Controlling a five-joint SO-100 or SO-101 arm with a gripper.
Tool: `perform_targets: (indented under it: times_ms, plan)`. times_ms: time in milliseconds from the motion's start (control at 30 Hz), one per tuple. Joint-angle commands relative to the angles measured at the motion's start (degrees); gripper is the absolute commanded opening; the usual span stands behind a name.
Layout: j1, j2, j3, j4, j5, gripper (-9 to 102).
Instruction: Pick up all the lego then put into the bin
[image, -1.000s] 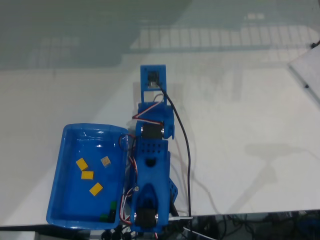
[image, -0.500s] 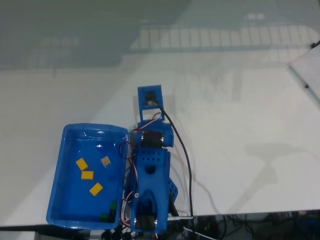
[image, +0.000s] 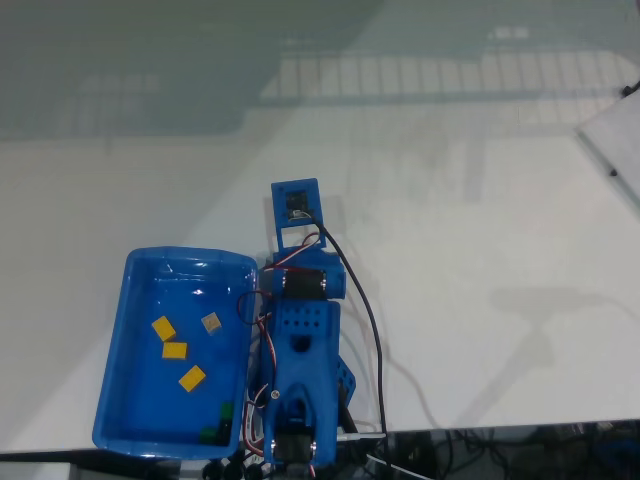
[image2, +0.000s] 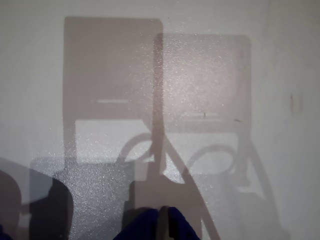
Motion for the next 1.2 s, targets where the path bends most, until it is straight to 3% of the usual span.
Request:
perform_targets:
  times_ms: [0,1167]
  plan:
    - [0.2,1.1,2.5,0.2,-1.6,0]
    - [1.2,1.2,3.0,-0.1,-0.4,0]
